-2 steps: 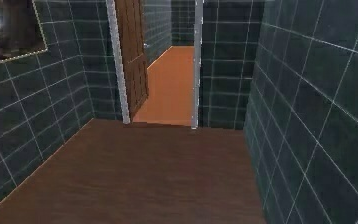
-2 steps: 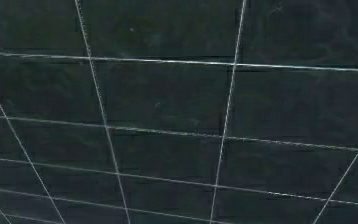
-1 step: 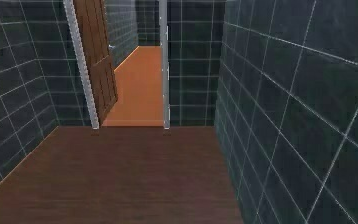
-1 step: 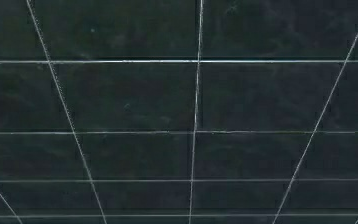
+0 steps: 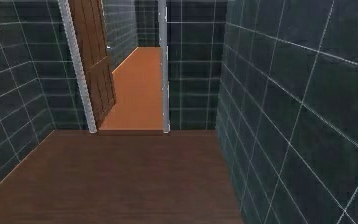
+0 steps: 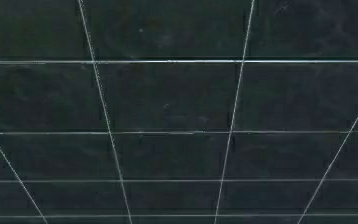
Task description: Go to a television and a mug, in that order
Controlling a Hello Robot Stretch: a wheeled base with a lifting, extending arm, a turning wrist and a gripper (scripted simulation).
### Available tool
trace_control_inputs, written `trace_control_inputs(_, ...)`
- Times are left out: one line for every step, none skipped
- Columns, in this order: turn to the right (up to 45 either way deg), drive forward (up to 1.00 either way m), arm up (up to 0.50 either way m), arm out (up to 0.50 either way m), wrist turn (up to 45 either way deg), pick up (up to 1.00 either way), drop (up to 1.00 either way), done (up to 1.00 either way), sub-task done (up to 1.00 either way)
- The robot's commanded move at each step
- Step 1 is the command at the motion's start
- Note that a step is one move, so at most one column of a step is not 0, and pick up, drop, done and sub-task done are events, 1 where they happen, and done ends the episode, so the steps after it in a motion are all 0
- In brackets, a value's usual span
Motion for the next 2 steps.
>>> trace_control_inputs(-15.0, 0.0, 0.0, 0.0, 0.0, 0.0, 0.0, 0.0, 0.0)
trace_control_inputs(0.0, 1.0, 0.0, 0.0, 0.0, 0.0, 0.0, 0.0, 0.0)
